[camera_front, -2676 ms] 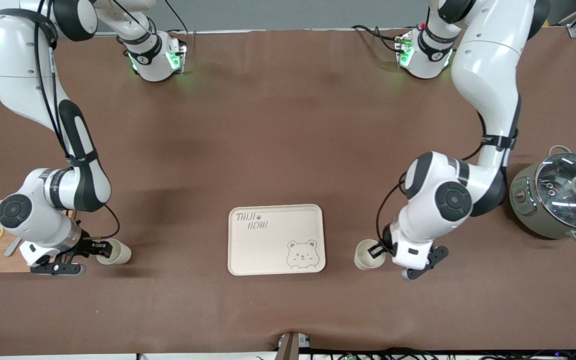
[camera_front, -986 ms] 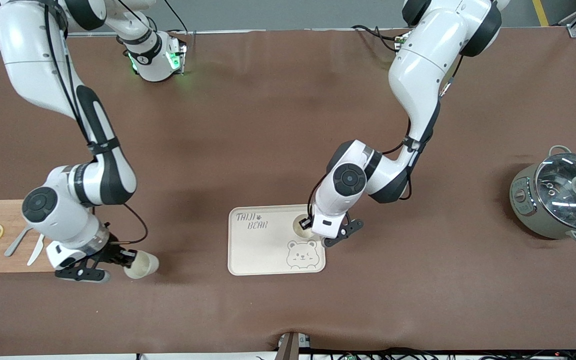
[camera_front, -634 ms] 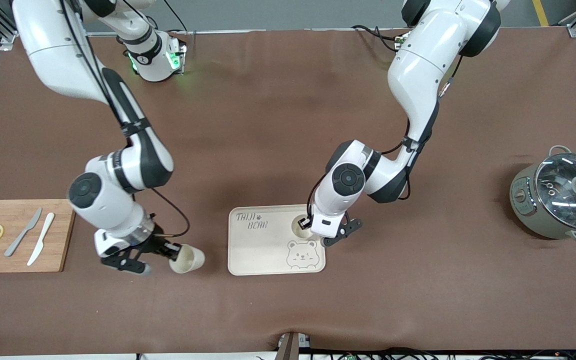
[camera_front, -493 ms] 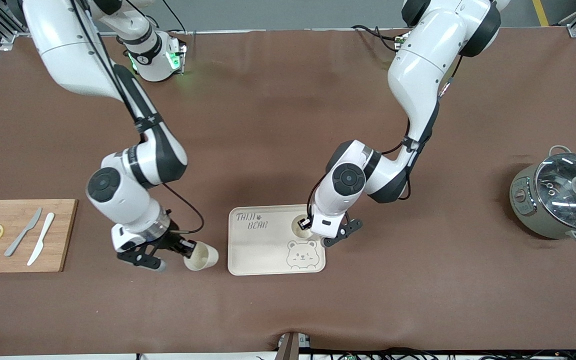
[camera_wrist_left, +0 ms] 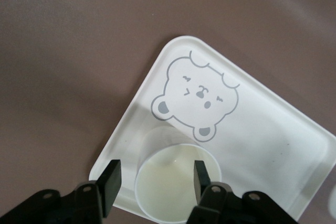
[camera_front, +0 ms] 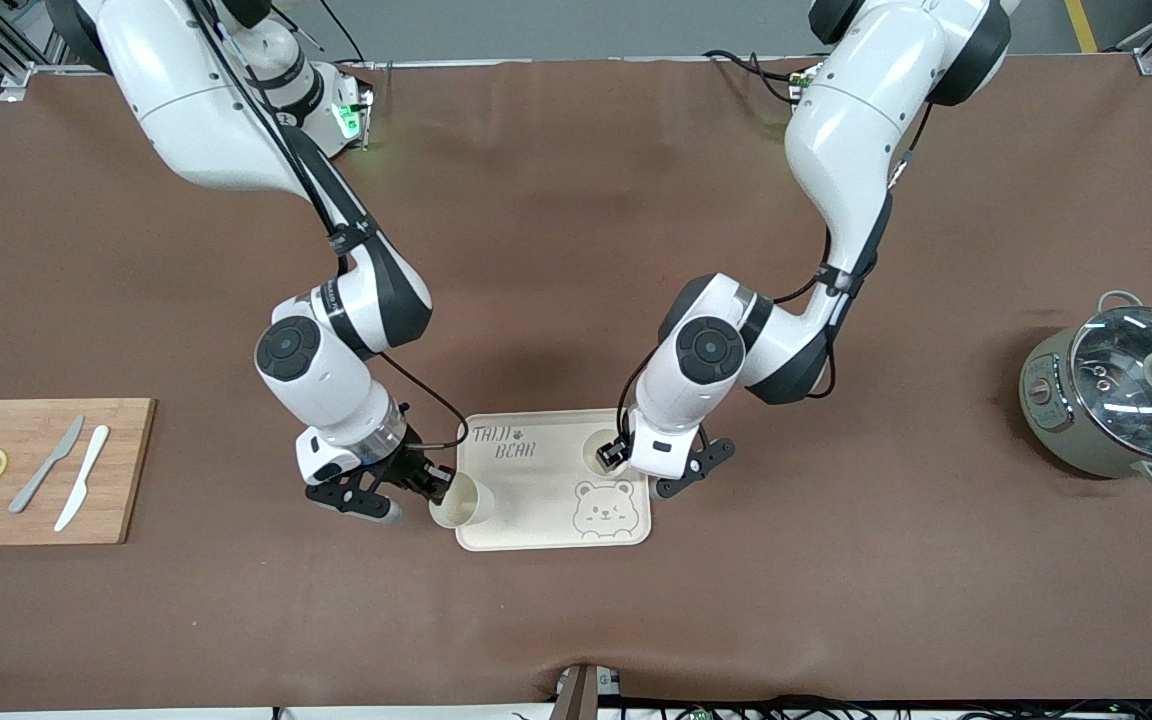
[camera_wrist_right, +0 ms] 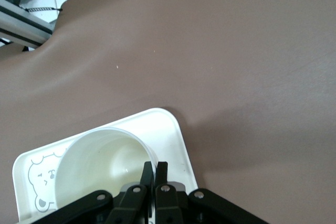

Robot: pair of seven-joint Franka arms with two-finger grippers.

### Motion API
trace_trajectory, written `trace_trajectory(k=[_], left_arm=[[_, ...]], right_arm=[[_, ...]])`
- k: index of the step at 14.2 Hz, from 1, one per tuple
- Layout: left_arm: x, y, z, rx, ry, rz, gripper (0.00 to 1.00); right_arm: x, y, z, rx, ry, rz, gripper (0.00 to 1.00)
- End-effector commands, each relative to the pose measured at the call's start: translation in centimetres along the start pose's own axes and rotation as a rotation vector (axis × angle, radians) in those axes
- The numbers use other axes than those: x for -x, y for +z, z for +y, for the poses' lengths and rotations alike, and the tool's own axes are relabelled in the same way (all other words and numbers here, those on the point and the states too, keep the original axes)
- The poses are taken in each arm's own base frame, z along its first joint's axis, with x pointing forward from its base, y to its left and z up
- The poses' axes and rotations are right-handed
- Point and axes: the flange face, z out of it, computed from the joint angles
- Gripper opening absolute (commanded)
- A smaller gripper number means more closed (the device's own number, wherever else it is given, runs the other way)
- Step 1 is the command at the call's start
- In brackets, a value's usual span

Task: Place white IKEA cup upright on tray with both arms
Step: 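Open the left gripper and withdraw while the right gripper lowers its cup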

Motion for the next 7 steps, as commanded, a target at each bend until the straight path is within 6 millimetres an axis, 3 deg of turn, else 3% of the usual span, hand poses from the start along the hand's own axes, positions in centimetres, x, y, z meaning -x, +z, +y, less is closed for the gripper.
trace_trajectory(k=[1,3,7], left_arm=[[-0.2,-2.6,0.3,0.019,-0.032,0.029,0.77],[-1.0,-4.7,0.4,0.028,-0.033,0.056,1.0],[-4.3,-6.7,-1.3,-0.032,-0.028,0.137,1.0]], right_arm=[[1.2,0.7,-1.1,0.001,-0.008,0.0,0.0],[2.1,2.1,-1.3,0.009,-0.022,-0.014,0.0],[3.0,3.8,-1.4,0.009,-0.031,-0.019,0.0]])
